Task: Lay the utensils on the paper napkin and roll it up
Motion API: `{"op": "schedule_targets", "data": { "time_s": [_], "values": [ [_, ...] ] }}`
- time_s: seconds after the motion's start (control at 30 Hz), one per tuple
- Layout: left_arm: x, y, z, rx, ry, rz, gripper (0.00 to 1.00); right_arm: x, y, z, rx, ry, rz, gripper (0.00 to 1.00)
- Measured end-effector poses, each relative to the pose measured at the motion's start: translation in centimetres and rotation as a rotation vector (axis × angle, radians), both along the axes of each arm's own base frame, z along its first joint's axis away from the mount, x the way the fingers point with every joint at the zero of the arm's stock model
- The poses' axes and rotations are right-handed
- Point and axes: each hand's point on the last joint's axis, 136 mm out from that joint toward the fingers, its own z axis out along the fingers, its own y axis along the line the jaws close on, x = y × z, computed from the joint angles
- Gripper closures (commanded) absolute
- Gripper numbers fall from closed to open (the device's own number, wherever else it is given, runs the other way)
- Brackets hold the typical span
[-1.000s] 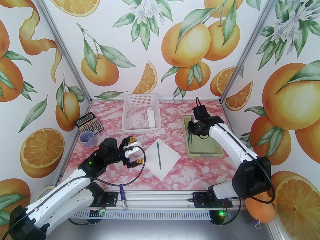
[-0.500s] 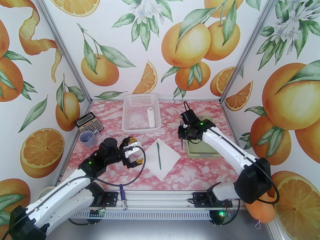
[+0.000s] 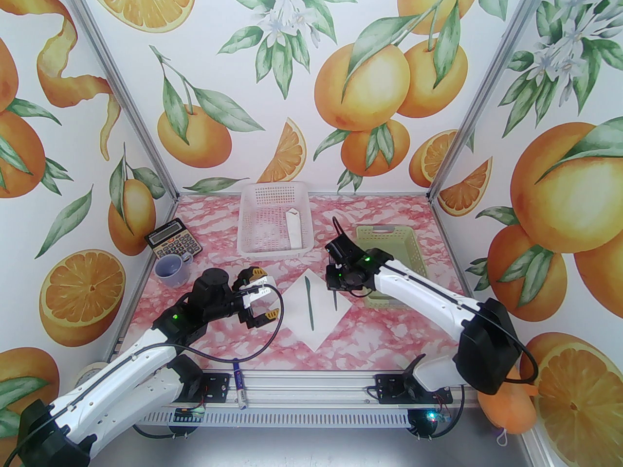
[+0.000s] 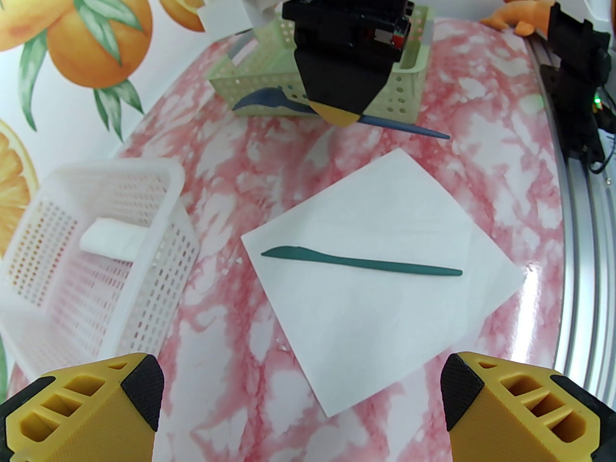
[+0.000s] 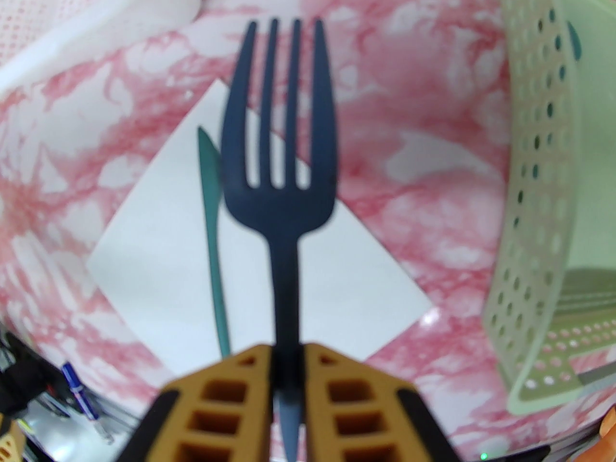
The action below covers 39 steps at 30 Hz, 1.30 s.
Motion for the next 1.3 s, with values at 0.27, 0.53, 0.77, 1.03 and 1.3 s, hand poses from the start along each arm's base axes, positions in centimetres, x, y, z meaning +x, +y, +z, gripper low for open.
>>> {"op": "schedule_targets", "data": {
  "time_s": [0.27, 0.53, 0.77, 1.03, 1.3],
  "values": [
    [-0.1, -0.1, 0.0, -0.002, 0.002, -0.005, 0.0, -0.7, 1.7, -2.2, 0.005, 0.035, 0.016, 0.84],
    [-0.1, -0.1, 0.0, -0.001, 0.001, -0.007, 0.0, -0.9, 2.8, -4.1, -0.005, 0.06, 0.033, 0.84],
    [-0.1, -0.1, 0.0, -0.001, 0.001, -0.007, 0.0, -1.2, 3.9, -5.3, 0.006, 0.079, 0.047, 0.83],
    [-0.1, -0.1, 0.0, 0.0, 0.002, -0.007, 0.0, -1.6, 4.5, -6.3, 0.006, 0.097, 0.048, 0.83],
    [-0.1, -0.1, -0.2, 0.004, 0.007, -0.008, 0.0, -1.9, 5.1, -7.9, -0.001, 0.12, 0.053, 0.83]
  ]
}}
